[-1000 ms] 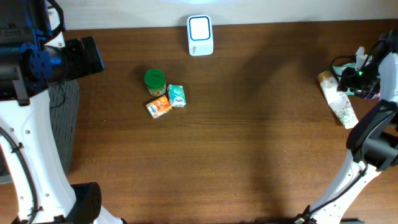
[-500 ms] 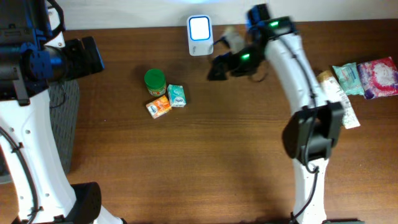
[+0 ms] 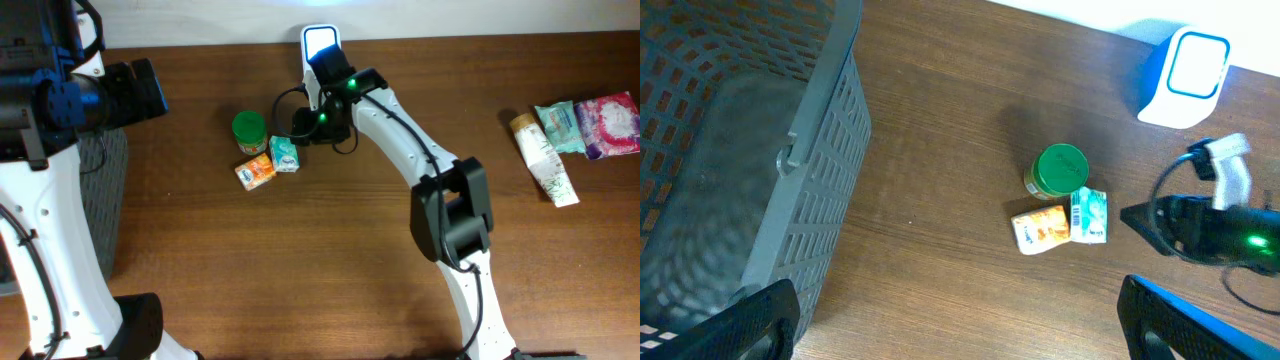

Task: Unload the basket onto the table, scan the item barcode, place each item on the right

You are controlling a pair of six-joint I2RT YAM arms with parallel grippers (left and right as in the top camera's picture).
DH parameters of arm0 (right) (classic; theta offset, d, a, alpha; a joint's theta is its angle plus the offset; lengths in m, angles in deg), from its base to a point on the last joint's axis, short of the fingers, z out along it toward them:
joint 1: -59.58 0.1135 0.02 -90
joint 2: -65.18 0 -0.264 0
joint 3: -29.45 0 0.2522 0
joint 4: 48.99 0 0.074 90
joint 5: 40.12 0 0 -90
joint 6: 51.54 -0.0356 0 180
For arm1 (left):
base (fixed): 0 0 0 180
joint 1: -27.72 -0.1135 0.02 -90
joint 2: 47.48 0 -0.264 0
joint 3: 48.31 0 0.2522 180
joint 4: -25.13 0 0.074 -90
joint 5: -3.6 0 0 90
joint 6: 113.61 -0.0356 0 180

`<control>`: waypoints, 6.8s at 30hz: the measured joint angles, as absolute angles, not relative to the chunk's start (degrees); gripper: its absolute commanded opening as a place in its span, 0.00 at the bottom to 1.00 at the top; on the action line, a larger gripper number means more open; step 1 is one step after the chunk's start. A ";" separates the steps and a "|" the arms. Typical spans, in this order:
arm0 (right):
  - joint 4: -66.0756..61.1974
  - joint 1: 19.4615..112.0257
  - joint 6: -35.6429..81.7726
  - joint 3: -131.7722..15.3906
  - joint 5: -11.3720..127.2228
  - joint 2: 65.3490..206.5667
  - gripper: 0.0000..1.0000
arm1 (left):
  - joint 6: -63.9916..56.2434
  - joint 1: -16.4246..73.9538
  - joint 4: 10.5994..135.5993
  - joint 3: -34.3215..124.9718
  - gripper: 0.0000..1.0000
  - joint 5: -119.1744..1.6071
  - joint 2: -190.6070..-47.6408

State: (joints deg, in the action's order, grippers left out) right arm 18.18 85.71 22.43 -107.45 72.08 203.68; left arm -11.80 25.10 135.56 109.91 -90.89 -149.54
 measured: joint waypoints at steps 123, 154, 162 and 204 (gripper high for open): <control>27.49 49.06 20.20 -107.25 33.19 192.86 0.04 | -11.78 25.10 135.58 109.91 0.99 -90.89 -149.54; 29.31 36.55 22.61 -98.31 65.59 181.50 0.90 | -11.80 25.10 135.56 109.91 0.99 -90.89 -149.54; 28.54 67.20 32.79 -98.68 76.43 181.02 0.99 | -11.80 25.10 135.58 109.91 0.99 -90.91 -149.54; 18.01 94.04 17.82 -99.64 65.87 203.90 0.04 | -11.78 25.10 135.60 109.91 0.99 -90.89 -149.54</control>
